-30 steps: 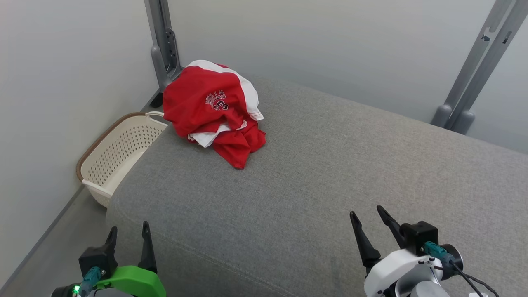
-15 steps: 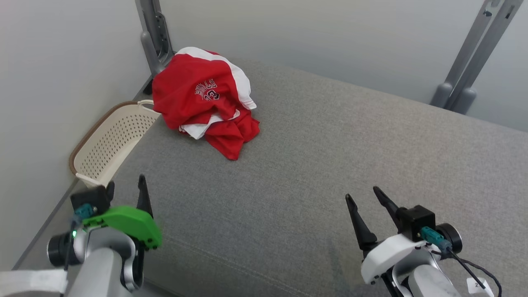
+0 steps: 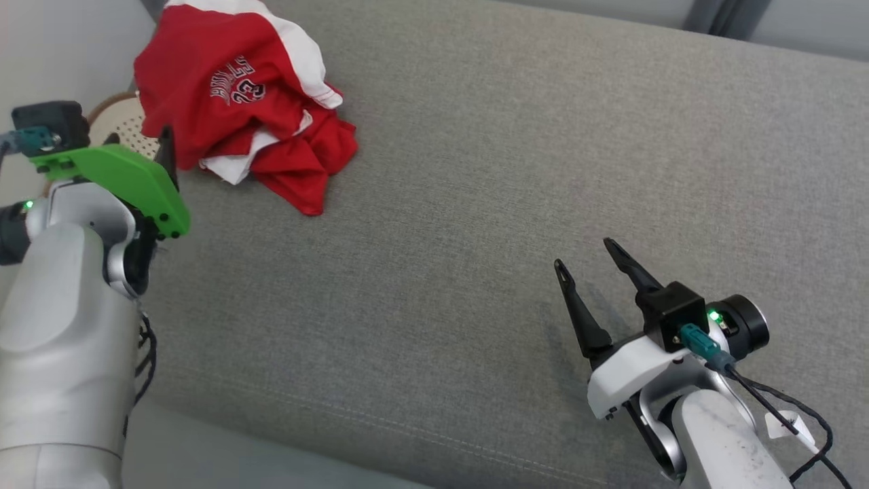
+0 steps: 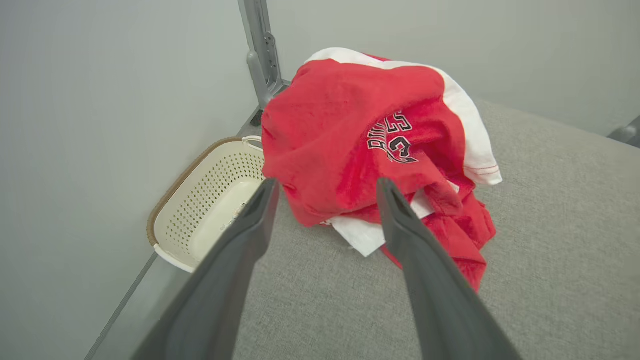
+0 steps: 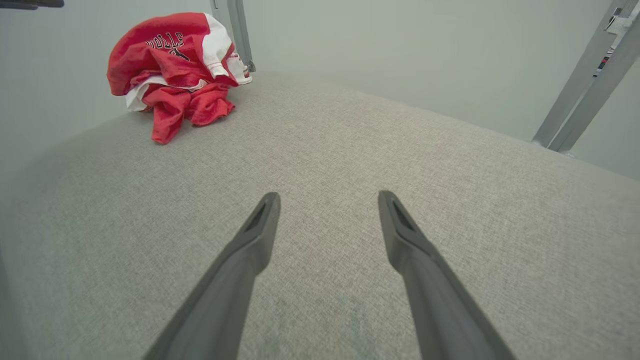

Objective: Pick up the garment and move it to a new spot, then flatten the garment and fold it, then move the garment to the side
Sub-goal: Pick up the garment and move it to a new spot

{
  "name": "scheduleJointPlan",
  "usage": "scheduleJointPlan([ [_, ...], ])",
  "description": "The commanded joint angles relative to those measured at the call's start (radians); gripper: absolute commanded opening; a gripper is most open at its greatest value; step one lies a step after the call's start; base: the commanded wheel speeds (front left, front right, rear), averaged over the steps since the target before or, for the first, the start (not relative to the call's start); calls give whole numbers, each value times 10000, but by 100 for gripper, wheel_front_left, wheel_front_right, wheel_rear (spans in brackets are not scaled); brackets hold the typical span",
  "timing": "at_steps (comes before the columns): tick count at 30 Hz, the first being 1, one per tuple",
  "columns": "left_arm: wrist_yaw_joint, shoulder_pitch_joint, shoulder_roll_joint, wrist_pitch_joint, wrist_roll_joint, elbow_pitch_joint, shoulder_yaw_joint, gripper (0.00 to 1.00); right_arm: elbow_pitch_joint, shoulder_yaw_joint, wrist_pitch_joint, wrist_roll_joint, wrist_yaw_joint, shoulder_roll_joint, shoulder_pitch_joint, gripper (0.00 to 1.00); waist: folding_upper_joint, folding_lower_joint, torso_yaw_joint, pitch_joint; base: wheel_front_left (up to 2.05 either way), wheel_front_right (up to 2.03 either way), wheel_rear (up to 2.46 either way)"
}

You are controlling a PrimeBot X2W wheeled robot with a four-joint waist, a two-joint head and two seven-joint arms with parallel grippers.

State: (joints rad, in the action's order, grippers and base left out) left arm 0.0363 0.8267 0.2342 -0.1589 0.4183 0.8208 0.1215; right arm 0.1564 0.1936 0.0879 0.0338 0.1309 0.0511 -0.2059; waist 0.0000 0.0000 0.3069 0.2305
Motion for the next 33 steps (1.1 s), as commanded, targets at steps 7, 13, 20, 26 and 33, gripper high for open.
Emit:
scheduleJointPlan([
  [7, 144, 1096, 665, -444, -240, 645, 168, 100, -793, -9, -279, 145, -3, 194, 317, 100, 0, 0, -1399, 1540, 0, 0, 0],
  [13, -377, 1621, 1312, -445, -584, 1055, 237, 100, -1275, -93, -429, 94, -3, 321, 506, 100, 0, 0, -1680, 1950, 0, 0, 0],
  [20, -529, 1879, 1543, -352, -389, 1501, 74, 100, -1646, -107, -626, 81, -3, 502, 786, 100, 0, 0, -1816, 2228, 0, 0, 0],
  [26, -530, 2044, 1576, 124, -378, 1647, 91, 0, -1750, -80, -725, 78, -3, 557, 796, 100, 0, 0, -1757, 2101, 0, 0, 0],
  [33, -369, 2198, 1379, 1014, -535, 1408, 346, 0, -1401, -92, -543, -85, -3, 436, 686, 100, 0, 0, -1681, 1326, 0, 0, 0],
])
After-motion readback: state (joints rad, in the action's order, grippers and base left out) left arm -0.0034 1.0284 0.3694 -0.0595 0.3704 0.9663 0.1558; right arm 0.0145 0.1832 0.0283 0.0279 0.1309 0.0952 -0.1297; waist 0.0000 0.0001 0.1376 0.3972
